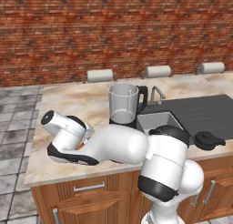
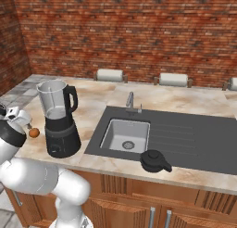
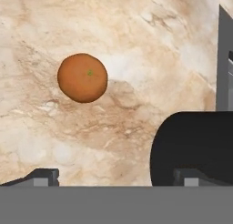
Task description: Open the blender lid, put the tangerine in the blender, close the lid, and start the blender.
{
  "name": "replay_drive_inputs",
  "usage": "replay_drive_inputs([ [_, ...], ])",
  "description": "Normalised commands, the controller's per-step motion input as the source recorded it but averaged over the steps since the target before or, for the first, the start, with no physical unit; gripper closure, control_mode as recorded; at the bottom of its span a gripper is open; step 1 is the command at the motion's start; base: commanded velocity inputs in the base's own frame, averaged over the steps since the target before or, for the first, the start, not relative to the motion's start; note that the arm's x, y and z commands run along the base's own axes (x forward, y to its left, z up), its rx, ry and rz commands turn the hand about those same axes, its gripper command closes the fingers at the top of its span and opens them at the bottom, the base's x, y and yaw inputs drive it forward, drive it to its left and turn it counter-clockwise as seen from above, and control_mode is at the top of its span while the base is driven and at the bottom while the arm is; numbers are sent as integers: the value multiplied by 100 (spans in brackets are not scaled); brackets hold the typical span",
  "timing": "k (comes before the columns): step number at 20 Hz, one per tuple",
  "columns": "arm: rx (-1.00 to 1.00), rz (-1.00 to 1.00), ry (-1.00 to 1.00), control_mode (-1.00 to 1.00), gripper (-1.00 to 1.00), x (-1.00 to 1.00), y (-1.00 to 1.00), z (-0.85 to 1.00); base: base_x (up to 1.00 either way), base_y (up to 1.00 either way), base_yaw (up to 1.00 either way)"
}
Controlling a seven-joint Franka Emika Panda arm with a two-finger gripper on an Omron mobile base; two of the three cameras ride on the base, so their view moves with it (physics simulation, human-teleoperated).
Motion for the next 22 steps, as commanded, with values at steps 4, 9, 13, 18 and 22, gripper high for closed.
replay_drive_inputs([
  [4, -4, -4, 0, -100, -100, 26, 0, -27, 0, 0, 0],
  [9, -3, -1, 0, -100, -100, 30, 0, -4, 0, 0, 0],
  [13, 0, 0, 0, -100, -100, 21, 2, 0, 0, 0, 0],
  [18, 0, 0, 0, -100, -100, 4, 2, -19, 0, 0, 0],
  [22, 0, 0, 1, -100, -100, 4, 0, -23, 0, 0, 0],
])
